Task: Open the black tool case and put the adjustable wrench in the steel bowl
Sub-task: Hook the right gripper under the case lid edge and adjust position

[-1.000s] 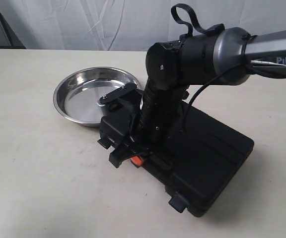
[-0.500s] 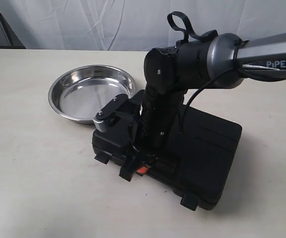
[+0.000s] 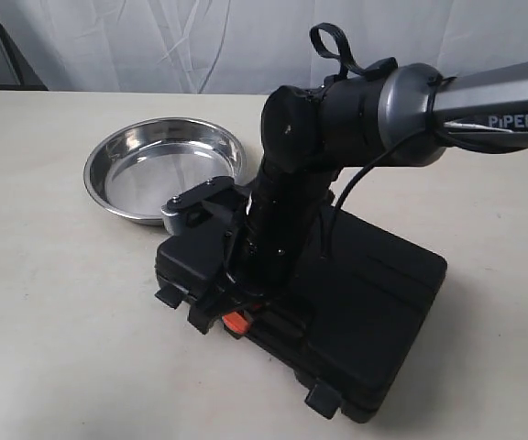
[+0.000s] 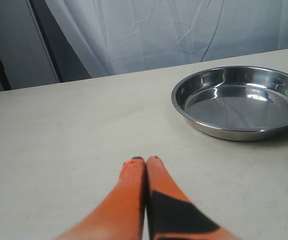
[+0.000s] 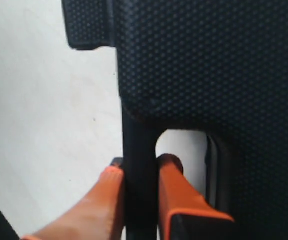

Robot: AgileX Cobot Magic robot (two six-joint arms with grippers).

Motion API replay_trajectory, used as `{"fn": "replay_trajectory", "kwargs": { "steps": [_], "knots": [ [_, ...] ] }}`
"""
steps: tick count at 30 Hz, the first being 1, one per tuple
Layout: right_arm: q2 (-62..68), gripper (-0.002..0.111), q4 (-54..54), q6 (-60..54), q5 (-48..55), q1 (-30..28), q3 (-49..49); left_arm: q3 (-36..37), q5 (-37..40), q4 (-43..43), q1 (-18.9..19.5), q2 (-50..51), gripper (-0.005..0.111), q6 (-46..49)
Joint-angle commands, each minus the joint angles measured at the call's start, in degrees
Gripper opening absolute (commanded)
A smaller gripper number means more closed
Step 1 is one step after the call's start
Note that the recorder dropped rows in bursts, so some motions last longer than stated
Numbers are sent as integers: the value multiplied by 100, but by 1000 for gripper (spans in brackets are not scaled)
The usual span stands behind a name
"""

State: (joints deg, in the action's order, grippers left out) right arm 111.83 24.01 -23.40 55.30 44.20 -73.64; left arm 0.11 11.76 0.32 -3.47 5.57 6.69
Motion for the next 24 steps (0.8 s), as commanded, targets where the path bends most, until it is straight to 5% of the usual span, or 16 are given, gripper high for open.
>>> {"fn": "replay_trajectory", "kwargs": {
  "steps": [1,24],
  "knots": [
    [80,-1,-23,419,291,-7,-26,-11,-61,-1,-11,-22,0,-31],
    [372,-1,-33,116,-39,-7,-26,-11,-61,-1,-11,-22,0,-31]
  ]
}}
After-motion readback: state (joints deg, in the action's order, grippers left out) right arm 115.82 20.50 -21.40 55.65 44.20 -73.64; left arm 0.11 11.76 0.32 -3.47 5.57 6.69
